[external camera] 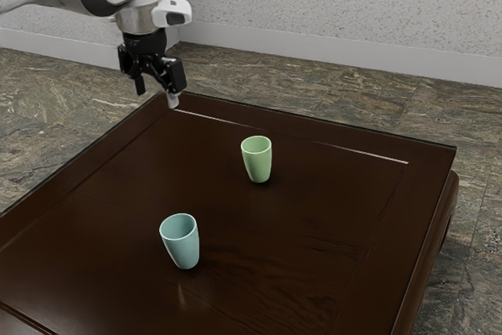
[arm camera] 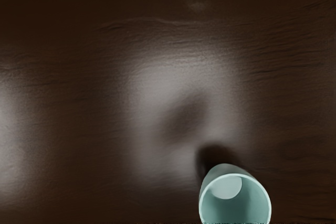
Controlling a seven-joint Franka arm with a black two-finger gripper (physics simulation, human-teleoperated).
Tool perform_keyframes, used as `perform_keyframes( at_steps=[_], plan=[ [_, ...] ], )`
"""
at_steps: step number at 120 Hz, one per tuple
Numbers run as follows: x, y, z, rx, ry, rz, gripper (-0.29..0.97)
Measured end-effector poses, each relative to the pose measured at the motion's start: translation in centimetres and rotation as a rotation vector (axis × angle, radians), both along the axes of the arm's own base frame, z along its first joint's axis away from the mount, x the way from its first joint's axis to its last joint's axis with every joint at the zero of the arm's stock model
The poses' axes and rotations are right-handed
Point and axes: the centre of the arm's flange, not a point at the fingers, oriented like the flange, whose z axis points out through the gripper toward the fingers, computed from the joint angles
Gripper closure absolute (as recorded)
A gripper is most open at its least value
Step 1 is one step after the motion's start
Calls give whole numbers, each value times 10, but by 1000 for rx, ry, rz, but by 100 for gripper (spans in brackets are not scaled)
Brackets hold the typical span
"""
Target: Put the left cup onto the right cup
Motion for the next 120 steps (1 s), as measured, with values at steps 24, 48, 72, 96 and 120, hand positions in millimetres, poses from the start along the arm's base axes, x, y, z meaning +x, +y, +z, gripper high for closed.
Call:
perform_keyframes(
  at_steps=[24,48,72,96,120],
  plan=[
    [1,4,-5,-2,13,18,0],
    [5,-45,-36,1,50,-46,0],
    [-3,-61,-110,4,136,-52,0],
    [-18,-76,-184,8,186,-65,0],
    [-28,-81,-241,6,213,-63,0]
  ],
)
